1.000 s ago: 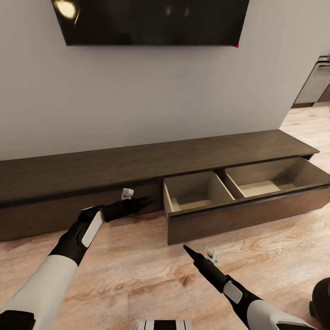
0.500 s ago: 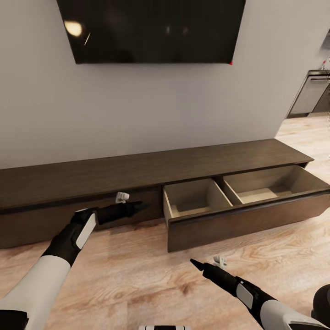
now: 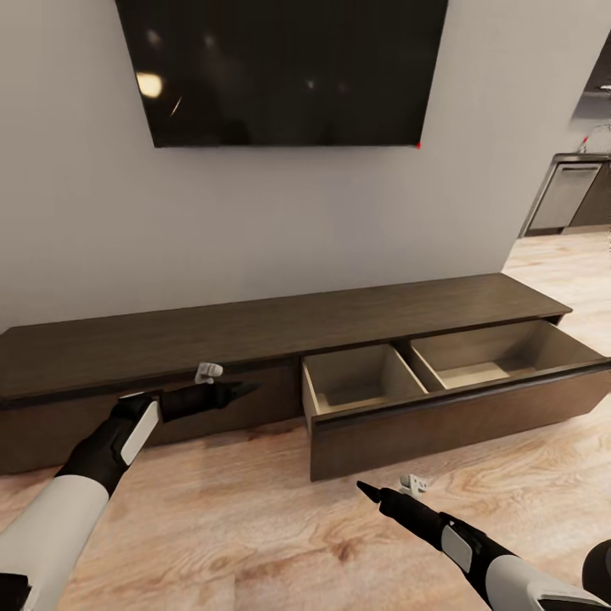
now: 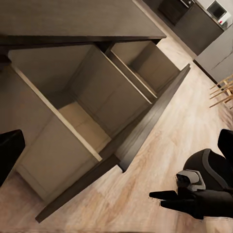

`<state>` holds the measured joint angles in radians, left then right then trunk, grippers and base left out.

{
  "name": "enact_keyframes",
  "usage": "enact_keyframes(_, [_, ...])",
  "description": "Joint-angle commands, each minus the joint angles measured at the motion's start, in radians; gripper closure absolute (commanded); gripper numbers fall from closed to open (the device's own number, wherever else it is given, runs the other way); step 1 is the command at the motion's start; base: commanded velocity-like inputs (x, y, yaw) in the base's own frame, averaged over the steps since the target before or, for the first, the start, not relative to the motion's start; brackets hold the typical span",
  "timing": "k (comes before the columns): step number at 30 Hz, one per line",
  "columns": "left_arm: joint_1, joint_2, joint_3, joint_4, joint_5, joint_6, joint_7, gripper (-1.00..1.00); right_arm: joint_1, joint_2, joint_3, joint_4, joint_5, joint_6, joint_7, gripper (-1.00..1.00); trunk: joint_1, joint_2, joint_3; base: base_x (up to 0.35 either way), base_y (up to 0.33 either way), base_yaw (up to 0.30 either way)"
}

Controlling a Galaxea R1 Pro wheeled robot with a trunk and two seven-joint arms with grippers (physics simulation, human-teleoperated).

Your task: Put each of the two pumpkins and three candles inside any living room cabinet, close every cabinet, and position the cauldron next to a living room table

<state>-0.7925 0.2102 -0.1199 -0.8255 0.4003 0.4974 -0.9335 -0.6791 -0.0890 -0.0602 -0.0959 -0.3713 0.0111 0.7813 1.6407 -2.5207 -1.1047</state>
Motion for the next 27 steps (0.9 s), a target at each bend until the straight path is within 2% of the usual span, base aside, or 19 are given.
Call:
enact_keyframes(1, [-0.001,0.002,-0.004,0.011,0.009,0.008,0.007,-1.0,0.0,-0.004,-0.006,0.001,0.003,0.001,0.003,-1.0,-0.001,0.0,0.003,0.0,0.0,0.0])
enact_keyframes(8, [-0.001,0.003,-0.004,0.09,0.009,-0.06,0.015,-1.0,0.0,-0.012,-0.006,-0.001,0.003,0.001,0.003,-1.0,-0.001,0.0,0.007,0.0,0.0,0.0])
enact_keyframes(15, [-0.001,0.003,-0.004,0.103,0.009,-0.067,0.018,-1.0,0.0,-0.013,-0.006,-0.001,0.003,0.003,0.003,-1.0,-0.001,0.0,0.007,0.0,0.0,0.0])
enact_keyframes(21, [-0.001,0.002,-0.004,0.127,0.009,-0.068,0.058,-1.0,0.0,-0.012,-0.006,-0.001,0.003,0.003,0.003,-1.0,-0.001,0.0,0.007,0.0,0.0,0.0])
enact_keyframes(27, [-0.001,0.003,-0.004,0.139,0.009,-0.068,0.065,-1.0,0.0,-0.018,-0.006,-0.001,0.003,0.008,0.001,-1.0,-0.001,0.0,0.007,0.0,0.0,0.0])
